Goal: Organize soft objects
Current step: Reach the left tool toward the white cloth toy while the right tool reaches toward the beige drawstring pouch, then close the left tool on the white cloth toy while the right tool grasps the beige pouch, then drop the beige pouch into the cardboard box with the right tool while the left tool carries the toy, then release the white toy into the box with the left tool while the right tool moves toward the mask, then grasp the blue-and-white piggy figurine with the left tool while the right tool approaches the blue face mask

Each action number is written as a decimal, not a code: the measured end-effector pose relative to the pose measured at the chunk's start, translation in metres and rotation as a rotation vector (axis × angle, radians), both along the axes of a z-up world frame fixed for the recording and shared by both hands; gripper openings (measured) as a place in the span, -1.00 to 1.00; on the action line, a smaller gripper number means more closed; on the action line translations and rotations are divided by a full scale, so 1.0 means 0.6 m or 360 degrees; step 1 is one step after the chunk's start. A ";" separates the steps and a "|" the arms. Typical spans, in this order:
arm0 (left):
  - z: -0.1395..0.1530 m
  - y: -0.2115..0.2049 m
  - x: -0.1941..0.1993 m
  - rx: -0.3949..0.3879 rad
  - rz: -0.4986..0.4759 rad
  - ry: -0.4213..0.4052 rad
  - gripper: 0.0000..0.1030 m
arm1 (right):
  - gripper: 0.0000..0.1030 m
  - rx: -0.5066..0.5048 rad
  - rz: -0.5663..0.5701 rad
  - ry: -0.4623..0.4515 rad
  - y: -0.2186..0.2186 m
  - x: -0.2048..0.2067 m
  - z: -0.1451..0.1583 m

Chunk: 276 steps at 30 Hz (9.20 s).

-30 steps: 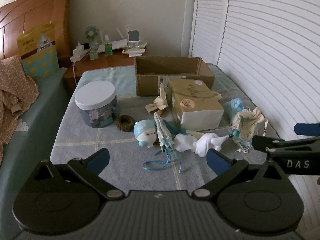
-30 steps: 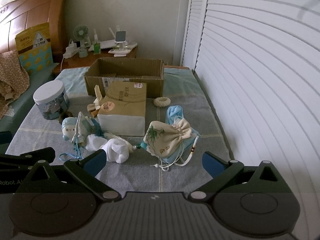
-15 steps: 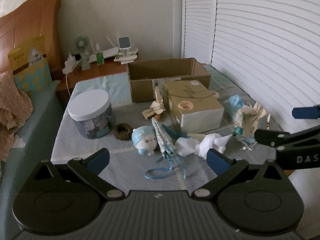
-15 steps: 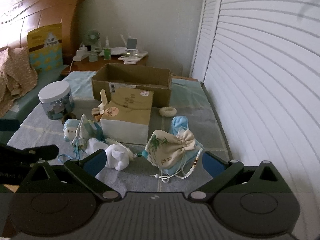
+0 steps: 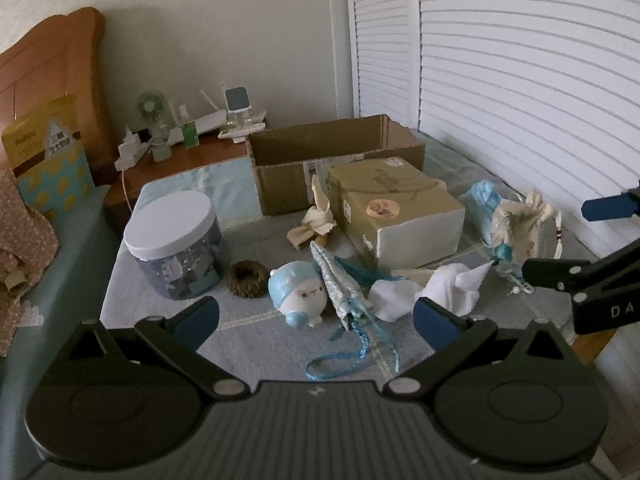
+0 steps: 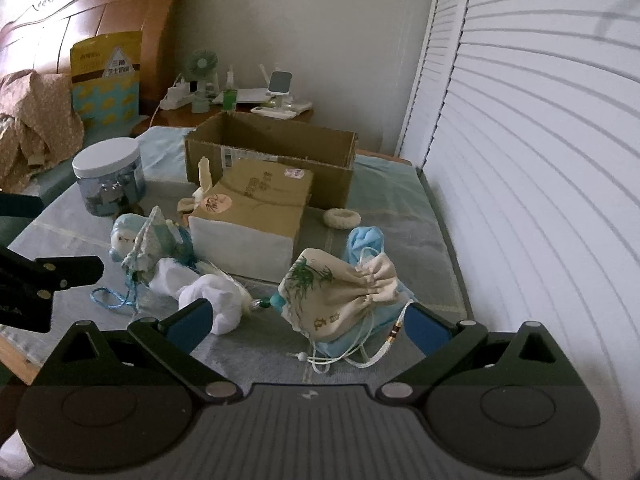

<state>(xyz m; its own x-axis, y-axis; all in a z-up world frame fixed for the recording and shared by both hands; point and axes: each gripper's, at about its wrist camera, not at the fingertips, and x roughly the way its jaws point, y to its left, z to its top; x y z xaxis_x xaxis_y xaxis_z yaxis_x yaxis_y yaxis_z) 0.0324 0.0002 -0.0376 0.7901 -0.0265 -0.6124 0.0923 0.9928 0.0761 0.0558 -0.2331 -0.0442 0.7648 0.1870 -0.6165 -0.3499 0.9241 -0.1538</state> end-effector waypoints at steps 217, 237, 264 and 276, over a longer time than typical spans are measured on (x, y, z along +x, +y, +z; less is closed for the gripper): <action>0.004 0.053 0.080 -0.0013 -0.0256 0.0103 0.82 | 1.00 0.0071 -0.0146 0.0289 -0.039 0.135 -0.127; -0.023 0.028 0.137 -0.0001 -0.0523 0.0192 0.81 | 1.00 0.0101 -0.0173 0.0225 -0.043 0.119 -0.130; -0.058 0.067 0.139 0.0346 -0.0774 0.0233 0.34 | 1.00 0.0101 -0.0152 0.0218 -0.045 0.120 -0.128; -0.064 0.070 0.126 0.0189 -0.0746 0.0315 -0.06 | 1.00 0.0101 -0.0159 0.0216 -0.044 0.120 -0.130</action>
<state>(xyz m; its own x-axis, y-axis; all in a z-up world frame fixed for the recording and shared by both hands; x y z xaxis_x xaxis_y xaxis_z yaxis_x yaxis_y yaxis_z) 0.1080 0.0424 -0.0762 0.5787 -0.2709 -0.7692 0.5487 0.8272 0.1215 0.1275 -0.2594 -0.1220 0.6923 0.1561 -0.7045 -0.2695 0.9616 -0.0518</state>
